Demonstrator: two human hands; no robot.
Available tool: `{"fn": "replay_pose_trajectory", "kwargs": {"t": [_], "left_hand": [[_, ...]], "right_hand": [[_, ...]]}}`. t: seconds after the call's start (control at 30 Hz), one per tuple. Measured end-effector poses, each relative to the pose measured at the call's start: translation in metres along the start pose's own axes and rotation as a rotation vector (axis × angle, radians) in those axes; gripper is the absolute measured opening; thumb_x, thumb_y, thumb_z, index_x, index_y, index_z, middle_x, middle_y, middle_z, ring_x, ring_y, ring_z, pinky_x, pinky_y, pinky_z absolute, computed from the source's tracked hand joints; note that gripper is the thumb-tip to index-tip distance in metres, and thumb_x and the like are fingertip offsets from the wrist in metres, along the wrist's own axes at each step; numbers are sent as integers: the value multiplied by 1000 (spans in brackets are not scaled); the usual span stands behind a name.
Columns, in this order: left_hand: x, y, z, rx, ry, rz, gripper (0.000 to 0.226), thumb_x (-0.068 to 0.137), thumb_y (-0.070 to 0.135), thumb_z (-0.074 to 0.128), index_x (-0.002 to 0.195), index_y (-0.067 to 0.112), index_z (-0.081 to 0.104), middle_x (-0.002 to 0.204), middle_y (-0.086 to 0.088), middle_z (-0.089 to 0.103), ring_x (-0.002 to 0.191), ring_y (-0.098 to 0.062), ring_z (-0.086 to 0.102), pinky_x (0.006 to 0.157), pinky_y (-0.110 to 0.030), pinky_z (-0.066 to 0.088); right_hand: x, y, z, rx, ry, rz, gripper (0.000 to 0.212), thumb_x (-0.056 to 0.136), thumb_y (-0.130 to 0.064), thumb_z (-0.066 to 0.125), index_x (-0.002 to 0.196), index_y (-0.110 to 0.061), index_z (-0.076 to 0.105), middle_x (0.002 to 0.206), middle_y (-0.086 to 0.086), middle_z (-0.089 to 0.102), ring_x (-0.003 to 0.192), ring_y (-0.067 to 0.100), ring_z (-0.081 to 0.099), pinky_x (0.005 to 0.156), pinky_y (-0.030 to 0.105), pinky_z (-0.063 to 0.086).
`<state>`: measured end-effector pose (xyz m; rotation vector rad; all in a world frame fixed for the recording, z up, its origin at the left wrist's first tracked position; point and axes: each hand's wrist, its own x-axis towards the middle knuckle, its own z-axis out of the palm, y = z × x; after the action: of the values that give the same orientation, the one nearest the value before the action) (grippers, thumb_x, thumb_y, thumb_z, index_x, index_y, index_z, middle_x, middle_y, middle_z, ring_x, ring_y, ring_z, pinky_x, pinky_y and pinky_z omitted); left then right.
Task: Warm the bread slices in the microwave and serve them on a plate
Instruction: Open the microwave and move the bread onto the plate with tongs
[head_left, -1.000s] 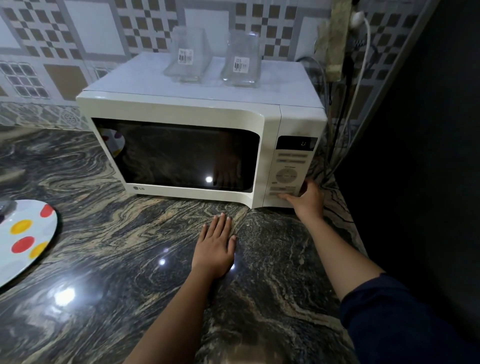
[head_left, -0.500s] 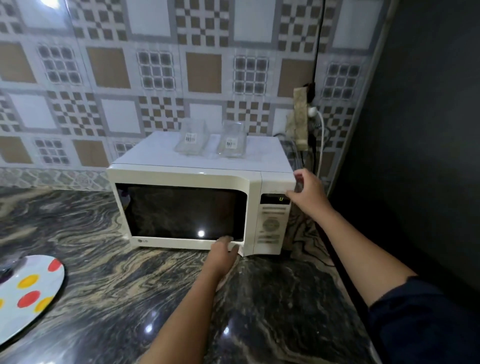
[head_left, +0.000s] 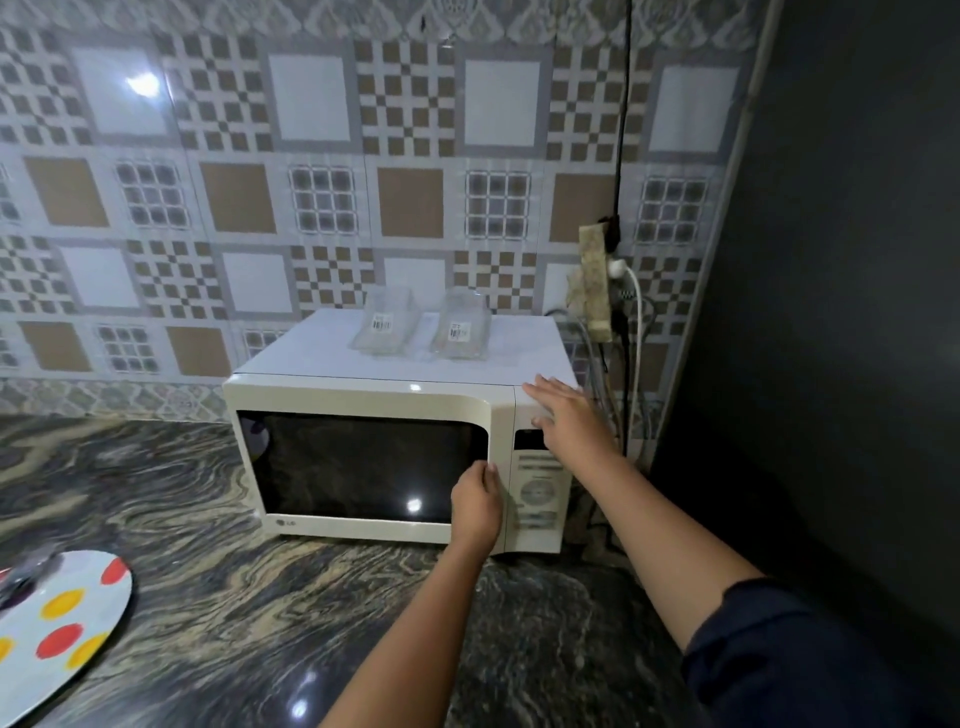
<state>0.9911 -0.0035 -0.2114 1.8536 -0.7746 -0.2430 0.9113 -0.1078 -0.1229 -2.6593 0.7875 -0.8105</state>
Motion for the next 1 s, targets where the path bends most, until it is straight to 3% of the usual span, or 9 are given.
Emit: {"fn": "replay_pose_trajectory", "kwargs": {"t": [0.07, 0.3, 0.43, 0.53, 0.7, 0.83, 0.93, 1.0], "left_hand": [[-2, 3, 0, 6, 5, -9, 31, 100, 18, 35, 70, 12, 43, 65, 3, 44, 71, -21, 45, 56, -27, 19], [-2, 8, -1, 34, -9, -13, 37, 99, 18, 34, 63, 19, 31, 77, -11, 48, 74, -26, 44, 66, -37, 33], [-1, 3, -2, 44, -2, 6, 36, 99, 16, 35, 63, 18, 31, 77, -12, 47, 74, -26, 43, 63, -33, 28], [2, 2, -2, 55, -21, 16, 30, 99, 16, 35, 70, 14, 37, 84, -22, 53, 82, -35, 49, 71, -39, 36], [-22, -16, -7, 38, 10, 100, 35, 100, 19, 36, 65, 24, 32, 71, -2, 42, 69, -20, 42, 62, -31, 24], [-45, -38, -29, 11, -89, 112, 29, 100, 25, 37, 77, 8, 45, 79, -17, 53, 75, -31, 52, 68, -44, 41], [-59, -35, -39, -3, -88, 88, 28, 100, 25, 37, 76, 12, 44, 78, -16, 53, 72, -26, 48, 67, -38, 38], [-70, -38, -44, -40, -94, 94, 27, 100, 26, 37, 78, 12, 46, 79, -13, 53, 73, -19, 47, 67, -34, 35]], "right_hand": [[2, 1, 0, -26, -4, -5, 54, 90, -2, 52, 140, -18, 41, 151, 1, 33, 142, 14, 26, 115, 28, 11], [2, -2, 3, -158, -15, 11, 55, 94, -2, 45, 145, -19, 32, 155, 1, 25, 143, 15, 20, 117, 32, 12], [1, 0, 4, -174, -2, -10, 54, 95, -4, 44, 145, -20, 31, 155, 0, 25, 143, 15, 21, 116, 30, 12], [1, 1, 5, -178, 11, -17, 54, 95, -4, 43, 145, -20, 32, 155, 1, 27, 143, 15, 22, 116, 30, 12], [-1, 2, 9, -143, 41, 0, 59, 92, 4, 41, 145, -20, 33, 154, 0, 28, 143, 15, 22, 117, 30, 10], [-4, -6, 5, -112, 35, 52, 66, 87, 10, 43, 145, -19, 32, 155, 2, 25, 143, 17, 20, 117, 30, 7], [-17, -23, 5, -127, -39, 139, 69, 89, 4, 43, 149, -20, 21, 158, 2, 12, 146, 20, 8, 119, 33, 4], [-25, -32, 3, 5, -77, 179, 62, 93, -4, 43, 149, -19, 20, 159, 0, 8, 146, 21, 2, 118, 34, 4]]}}
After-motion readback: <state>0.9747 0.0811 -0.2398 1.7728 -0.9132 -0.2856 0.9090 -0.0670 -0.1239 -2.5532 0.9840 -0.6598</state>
